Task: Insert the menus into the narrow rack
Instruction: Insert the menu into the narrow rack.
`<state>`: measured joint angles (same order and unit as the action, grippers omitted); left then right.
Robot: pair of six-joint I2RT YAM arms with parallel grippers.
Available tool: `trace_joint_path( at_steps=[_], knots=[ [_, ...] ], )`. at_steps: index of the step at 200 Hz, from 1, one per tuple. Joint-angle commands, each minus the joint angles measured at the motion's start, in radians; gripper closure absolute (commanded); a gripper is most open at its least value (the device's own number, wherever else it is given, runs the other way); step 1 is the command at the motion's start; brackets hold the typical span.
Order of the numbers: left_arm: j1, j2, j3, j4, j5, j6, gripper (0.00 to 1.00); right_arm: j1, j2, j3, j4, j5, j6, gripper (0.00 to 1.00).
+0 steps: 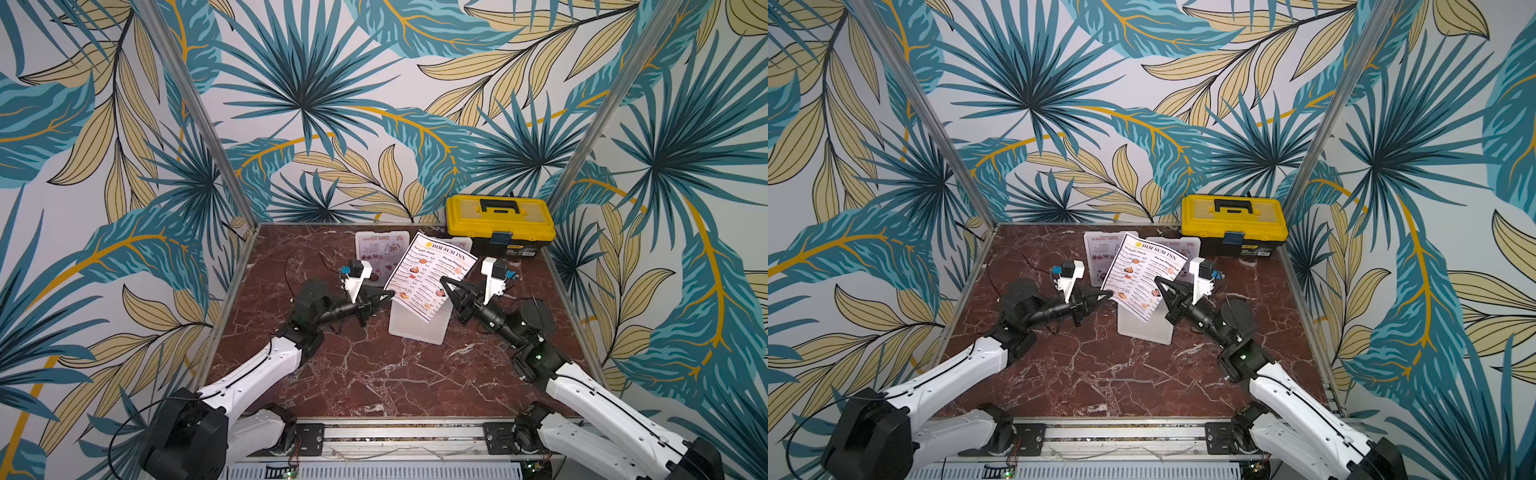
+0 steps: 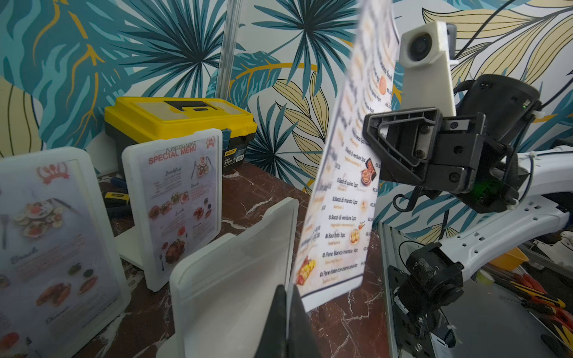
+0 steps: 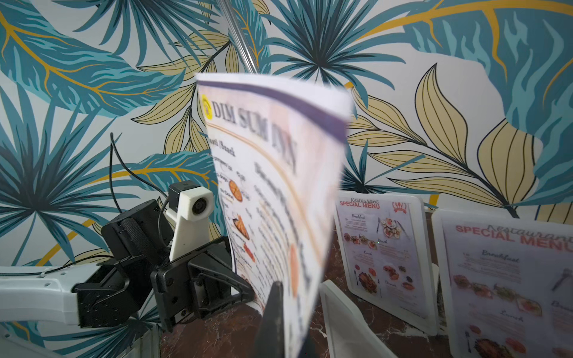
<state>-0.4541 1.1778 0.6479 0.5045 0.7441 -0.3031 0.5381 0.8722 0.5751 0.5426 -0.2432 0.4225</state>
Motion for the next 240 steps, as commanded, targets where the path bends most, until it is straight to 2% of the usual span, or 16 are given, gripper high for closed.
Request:
trace_joint_path(
  at_steps=[1, 86, 188, 240],
  knots=[
    [0.013, 0.058, 0.083, 0.008, -0.007, 0.002, 1.00, -0.021, 0.018, 0.023, 0.044, 0.018, -0.019, 1.00],
    [0.052, 0.238, 0.266, 0.008, 0.065, -0.011, 1.00, -0.171, 0.149, 0.111, 0.100, -0.106, 0.025, 1.00],
    [0.073, 0.333, 0.340, 0.008, 0.099, -0.014, 1.00, -0.247, 0.347, 0.211, 0.174, -0.193, 0.025, 1.00],
    [0.082, 0.335, 0.328, 0.007, 0.101, -0.013, 1.00, -0.251, 0.370, 0.213, 0.190, -0.218, 0.046, 1.00]
  ],
)
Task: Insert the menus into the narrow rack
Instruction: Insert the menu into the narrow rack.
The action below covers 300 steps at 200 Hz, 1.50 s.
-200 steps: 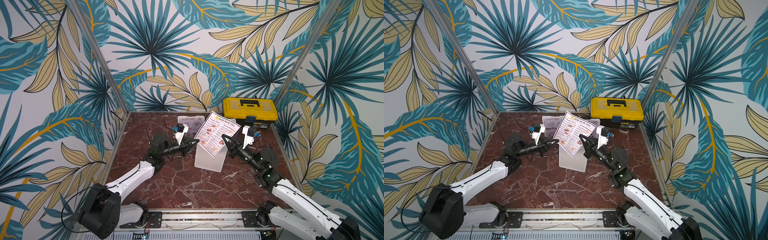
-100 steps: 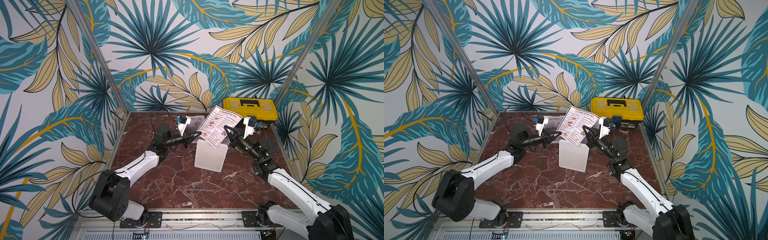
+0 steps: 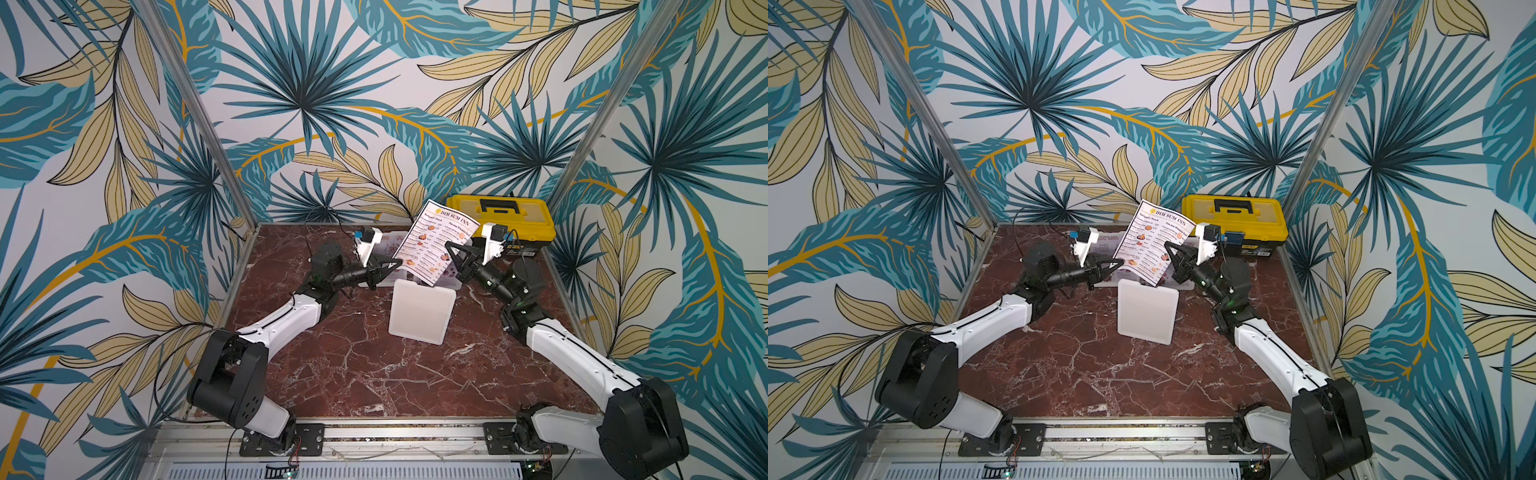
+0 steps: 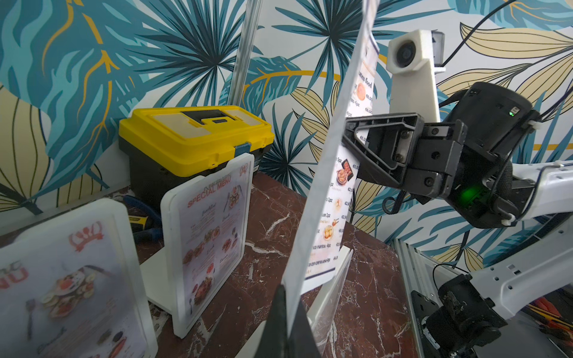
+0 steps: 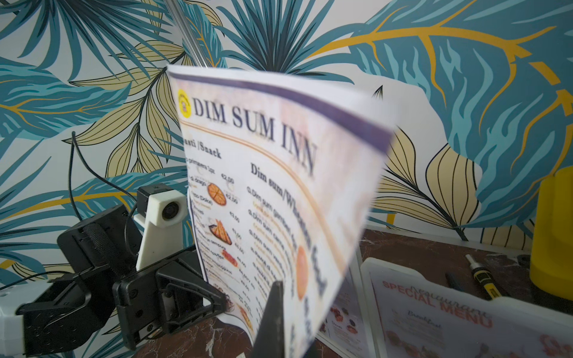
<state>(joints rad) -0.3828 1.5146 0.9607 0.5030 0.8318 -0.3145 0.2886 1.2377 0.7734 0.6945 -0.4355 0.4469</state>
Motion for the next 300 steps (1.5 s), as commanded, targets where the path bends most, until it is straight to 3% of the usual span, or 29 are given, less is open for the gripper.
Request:
trace_joint_path(
  at_steps=[1, 300],
  knots=[
    [0.011, -0.001, 0.015, 0.009, 0.013, -0.002, 1.00, -0.002, 0.005, 0.015, 0.039, -0.025, 0.022, 1.00],
    [0.016, -0.073, -0.074, 0.009, 0.016, 0.001, 1.00, -0.002, -0.009, -0.065, 0.106, -0.050, 0.093, 1.00]
  ],
)
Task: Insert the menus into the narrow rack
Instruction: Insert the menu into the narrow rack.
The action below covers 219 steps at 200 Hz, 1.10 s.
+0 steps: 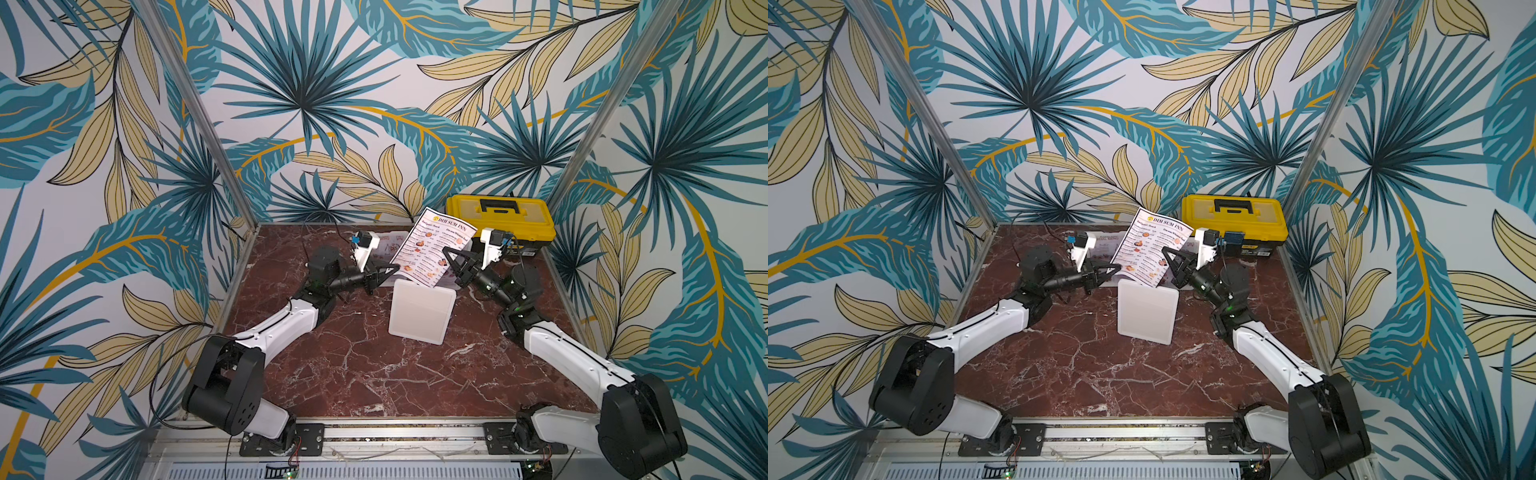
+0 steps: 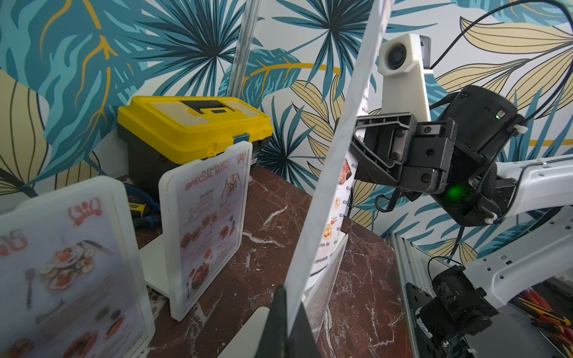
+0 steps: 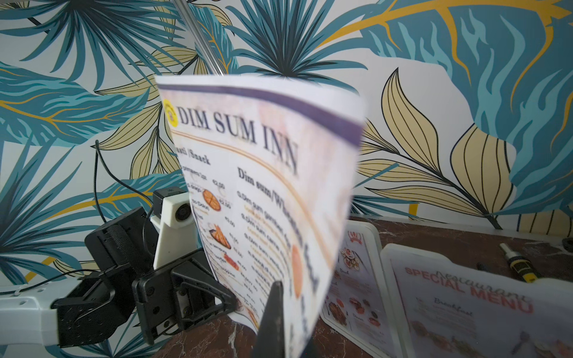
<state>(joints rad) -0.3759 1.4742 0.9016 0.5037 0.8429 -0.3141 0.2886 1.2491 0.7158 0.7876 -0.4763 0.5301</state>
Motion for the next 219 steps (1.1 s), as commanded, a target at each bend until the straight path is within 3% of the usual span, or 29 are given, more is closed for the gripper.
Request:
trace_joint_path(
  at_steps=[1, 146, 164, 176, 219],
  knots=[
    [0.009, -0.033, -0.015, 0.009, 0.005, 0.001, 1.00, -0.002, -0.020, -0.006, 0.012, -0.010, 0.009, 1.00],
    [0.012, -0.093, -0.062, 0.009, -0.062, -0.005, 1.00, -0.002, 0.033, 0.023, 0.032, -0.042, -0.044, 1.00],
    [0.011, -0.095, -0.064, 0.009, -0.062, -0.014, 1.00, -0.002, 0.028, 0.022, 0.031, -0.070, -0.037, 0.81],
    [0.012, -0.092, -0.064, 0.009, -0.061, -0.016, 1.00, 0.000, 0.023, 0.012, 0.041, -0.087, -0.030, 0.75],
    [0.004, -0.078, -0.054, 0.009, -0.059, -0.018, 1.00, 0.013, 0.017, -0.007, 0.016, -0.093, -0.032, 0.73]
  ],
)
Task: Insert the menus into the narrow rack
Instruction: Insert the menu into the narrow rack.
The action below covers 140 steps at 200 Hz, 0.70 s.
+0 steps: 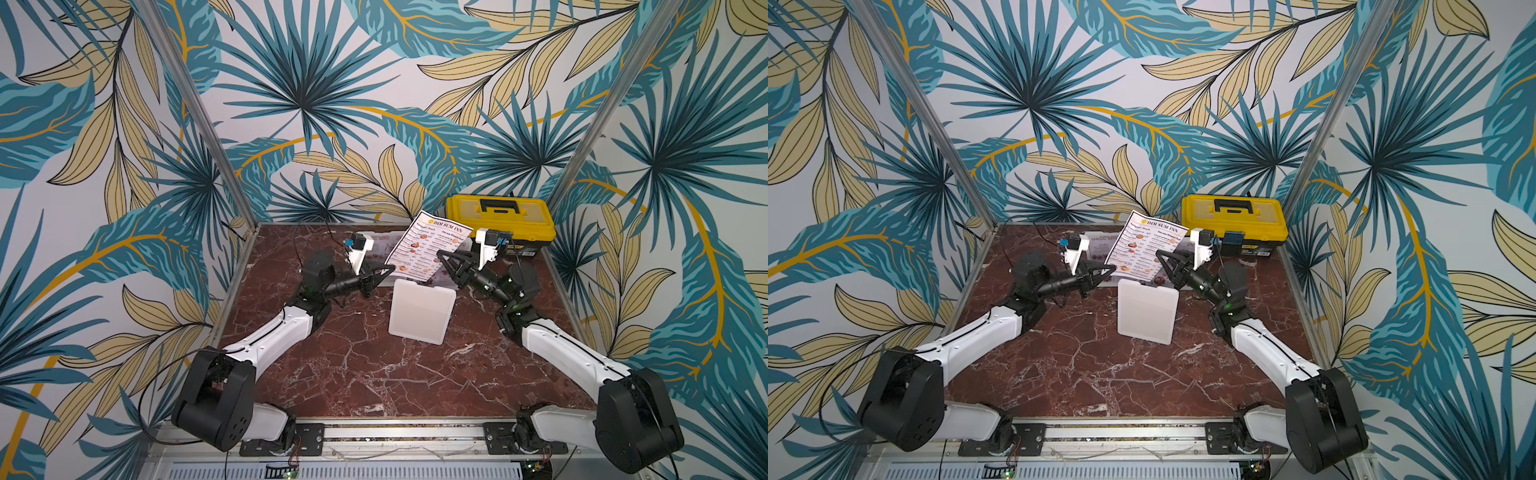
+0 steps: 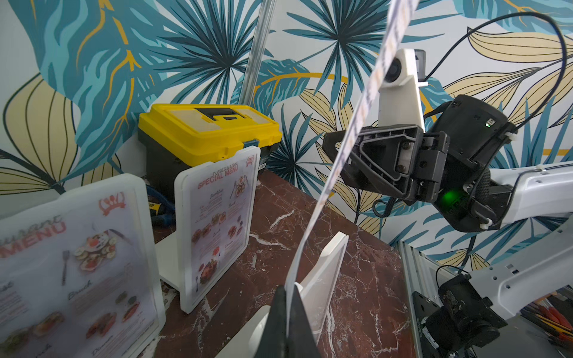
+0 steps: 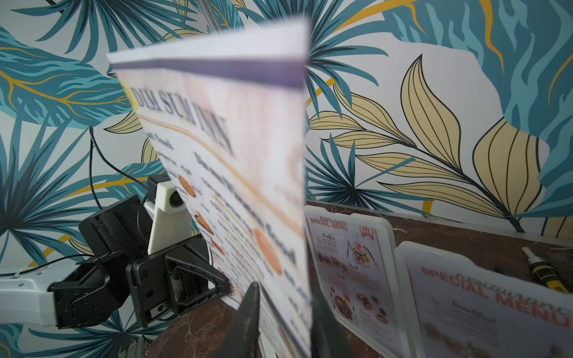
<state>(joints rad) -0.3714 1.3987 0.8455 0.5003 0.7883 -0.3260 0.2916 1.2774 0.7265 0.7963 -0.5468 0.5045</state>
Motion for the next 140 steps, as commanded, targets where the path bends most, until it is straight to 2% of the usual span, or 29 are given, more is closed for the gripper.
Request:
trace_joint_path(
  at_steps=[1, 24, 42, 94, 140],
  knots=[
    [0.000, -0.002, 0.002, 0.012, -0.005, -0.007, 1.00, 0.010, -0.011, -0.017, 0.006, -0.024, -0.006, 0.73],
    [-0.001, -0.006, 0.006, 0.012, -0.003, -0.010, 1.00, 0.019, -0.001, -0.012, -0.011, -0.027, -0.010, 0.76],
    [-0.002, -0.012, 0.007, 0.012, 0.000, -0.016, 1.00, 0.023, -0.001, -0.006, -0.044, 0.002, -0.017, 0.83],
    [-0.002, -0.022, 0.004, 0.012, -0.013, -0.023, 1.00, 0.032, -0.028, -0.002, -0.100, 0.030, -0.018, 0.97],
    [-0.002, -0.030, -0.005, 0.012, -0.033, -0.019, 1.00, 0.068, -0.062, 0.025, -0.206, 0.103, -0.069, 1.00]
  ],
)
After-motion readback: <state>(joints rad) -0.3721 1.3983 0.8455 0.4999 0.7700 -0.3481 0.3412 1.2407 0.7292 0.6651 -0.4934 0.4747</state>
